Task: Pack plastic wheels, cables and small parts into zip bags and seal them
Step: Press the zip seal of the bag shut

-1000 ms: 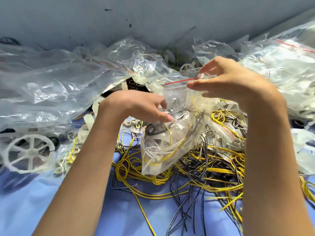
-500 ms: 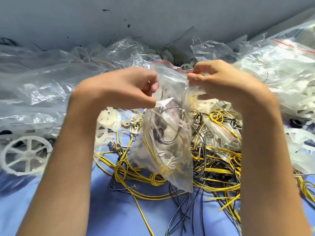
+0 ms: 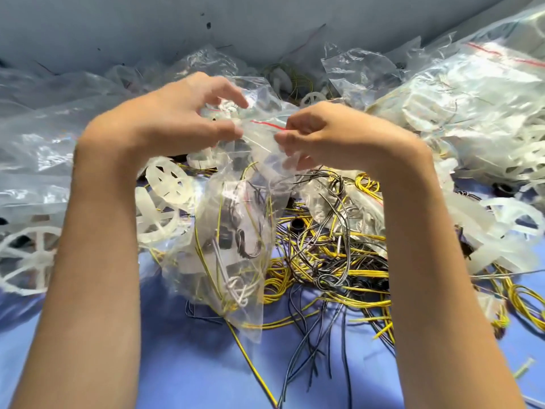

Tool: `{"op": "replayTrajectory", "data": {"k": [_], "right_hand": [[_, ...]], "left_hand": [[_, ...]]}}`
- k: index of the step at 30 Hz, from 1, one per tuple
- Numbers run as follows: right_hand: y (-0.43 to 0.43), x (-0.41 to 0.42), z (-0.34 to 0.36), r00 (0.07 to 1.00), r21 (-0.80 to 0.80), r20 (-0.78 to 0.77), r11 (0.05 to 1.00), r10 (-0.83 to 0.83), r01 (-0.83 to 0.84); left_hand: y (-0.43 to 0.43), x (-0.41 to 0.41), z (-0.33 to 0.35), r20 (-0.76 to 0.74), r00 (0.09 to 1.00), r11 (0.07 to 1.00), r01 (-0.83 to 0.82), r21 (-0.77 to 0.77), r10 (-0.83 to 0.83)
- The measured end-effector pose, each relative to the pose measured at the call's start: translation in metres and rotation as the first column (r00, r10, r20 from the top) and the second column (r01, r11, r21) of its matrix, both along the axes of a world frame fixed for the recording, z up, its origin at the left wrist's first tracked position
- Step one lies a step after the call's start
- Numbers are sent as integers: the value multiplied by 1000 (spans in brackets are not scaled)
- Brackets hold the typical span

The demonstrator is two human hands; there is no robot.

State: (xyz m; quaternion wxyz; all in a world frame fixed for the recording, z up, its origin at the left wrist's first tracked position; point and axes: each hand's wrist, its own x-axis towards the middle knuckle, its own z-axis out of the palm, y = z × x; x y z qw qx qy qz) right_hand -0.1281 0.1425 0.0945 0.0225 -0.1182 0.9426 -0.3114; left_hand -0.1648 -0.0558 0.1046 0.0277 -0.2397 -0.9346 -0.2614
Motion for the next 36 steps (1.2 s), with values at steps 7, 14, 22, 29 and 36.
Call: {"op": "replayTrajectory", "data": {"k": [7,14,22,29,36], "right_hand": [[-3,-5,-2,978,-44,-197,995,74,-84],[14,-18,-9,983,-264,-181,964,-10,-39],[25,-19,-11,989,-324,-113,944,-95,54],[31,-17,-7,968,-426,-175,900,-183,93],[33,-13,-7,981,-379,-188,925,-44,-31]], "left_hand": [[4,-9,-20,275,961,993,62,-104,-31],[-10,-14,-24,310,942,991,-112,-68,128],[-21,-16,-24,121,985,984,-137,117,122],[-21,-16,-11,-217,962,915,-68,398,166],[-26,-24,-24,-142,975,869,-82,488,171]]}}
